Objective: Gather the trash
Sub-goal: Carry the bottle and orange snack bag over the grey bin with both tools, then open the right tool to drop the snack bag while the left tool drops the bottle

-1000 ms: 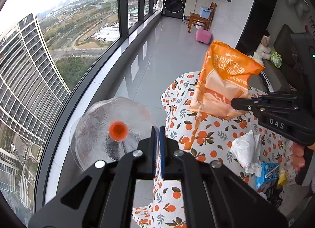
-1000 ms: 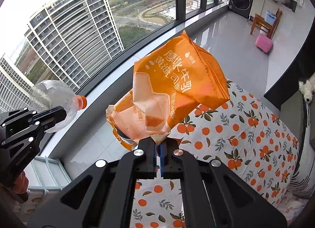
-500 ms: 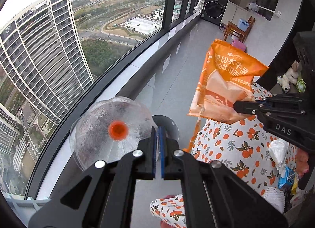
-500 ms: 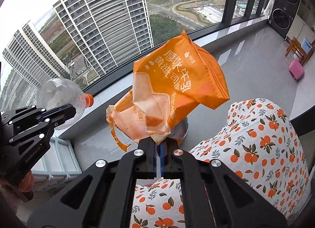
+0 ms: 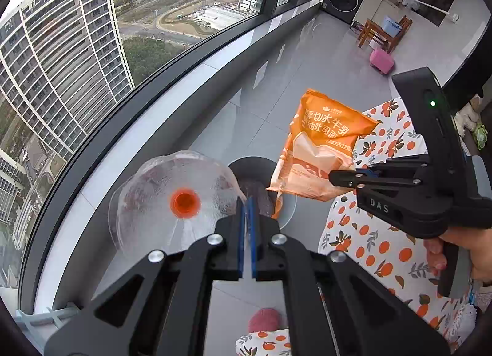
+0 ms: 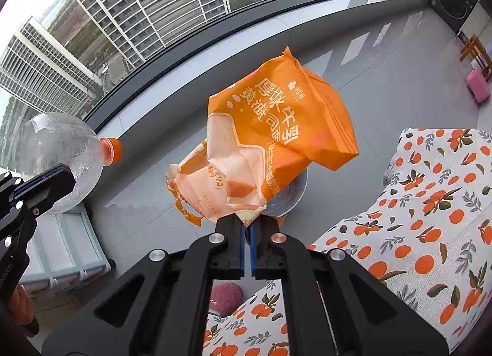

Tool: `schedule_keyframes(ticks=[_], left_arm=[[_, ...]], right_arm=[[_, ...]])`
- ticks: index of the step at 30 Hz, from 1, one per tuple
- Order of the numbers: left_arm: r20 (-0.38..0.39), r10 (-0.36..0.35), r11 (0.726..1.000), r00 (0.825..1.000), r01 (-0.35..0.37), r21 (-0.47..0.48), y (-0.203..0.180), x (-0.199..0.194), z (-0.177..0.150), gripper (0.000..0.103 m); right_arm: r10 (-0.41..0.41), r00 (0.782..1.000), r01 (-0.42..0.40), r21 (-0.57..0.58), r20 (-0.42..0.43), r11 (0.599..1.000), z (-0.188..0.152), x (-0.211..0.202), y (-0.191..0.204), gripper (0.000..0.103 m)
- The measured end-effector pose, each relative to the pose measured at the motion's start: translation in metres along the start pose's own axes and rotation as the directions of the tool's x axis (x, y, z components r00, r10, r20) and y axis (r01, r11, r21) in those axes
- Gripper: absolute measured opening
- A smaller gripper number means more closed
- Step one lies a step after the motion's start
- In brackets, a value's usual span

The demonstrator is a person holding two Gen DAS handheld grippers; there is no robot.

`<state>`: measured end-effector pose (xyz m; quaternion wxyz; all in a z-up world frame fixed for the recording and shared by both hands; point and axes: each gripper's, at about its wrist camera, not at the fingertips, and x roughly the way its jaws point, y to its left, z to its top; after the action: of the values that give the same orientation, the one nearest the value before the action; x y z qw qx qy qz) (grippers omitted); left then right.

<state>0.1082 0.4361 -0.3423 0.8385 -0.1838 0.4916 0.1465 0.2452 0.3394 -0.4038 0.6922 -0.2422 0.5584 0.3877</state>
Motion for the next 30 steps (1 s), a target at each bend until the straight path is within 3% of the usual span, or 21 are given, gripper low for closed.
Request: schedule_keyframes(ticks=[5, 7, 9, 19, 30], left_arm=[[-0.035, -0.006, 1.0, 0.999, 0.006, -0.005, 0.0, 0.052, 0.001, 0.004], [-0.041, -0.011, 1.0, 0.999, 0.011, -0.01, 0.004, 0.065, 0.0, 0.004], [-0.043, -0.017, 1.0, 0.999, 0.016, -0.014, 0.003, 0.073, 0.002, 0.004], [-0.062, -0.04, 0.999, 0.997, 0.04, 0.006, 0.004, 0.097, 0.0, 0.004], [-0.102, -0.057, 0.997, 0.993, 0.061, 0.042, -0.017, 0.157, 0.009, 0.005]], right_arm=[[0.006, 1.0, -0.005, 0.02, -0.029, 1.0, 0.007, 0.041, -0.006, 0.004], [0.006, 0.999, -0.005, 0.018, -0.046, 1.0, 0.01, 0.052, -0.004, 0.019], [0.001, 0.999, 0.0, 0.011, -0.054, 1.0, 0.013, 0.058, 0.0, 0.026], [0.004, 0.999, -0.002, 0.034, -0.038, 0.999, 0.015, 0.034, 0.017, 0.026], [-0.031, 0.999, 0.03, 0.107, 0.009, 0.994, 0.014, 0.025, -0.025, 0.026]])
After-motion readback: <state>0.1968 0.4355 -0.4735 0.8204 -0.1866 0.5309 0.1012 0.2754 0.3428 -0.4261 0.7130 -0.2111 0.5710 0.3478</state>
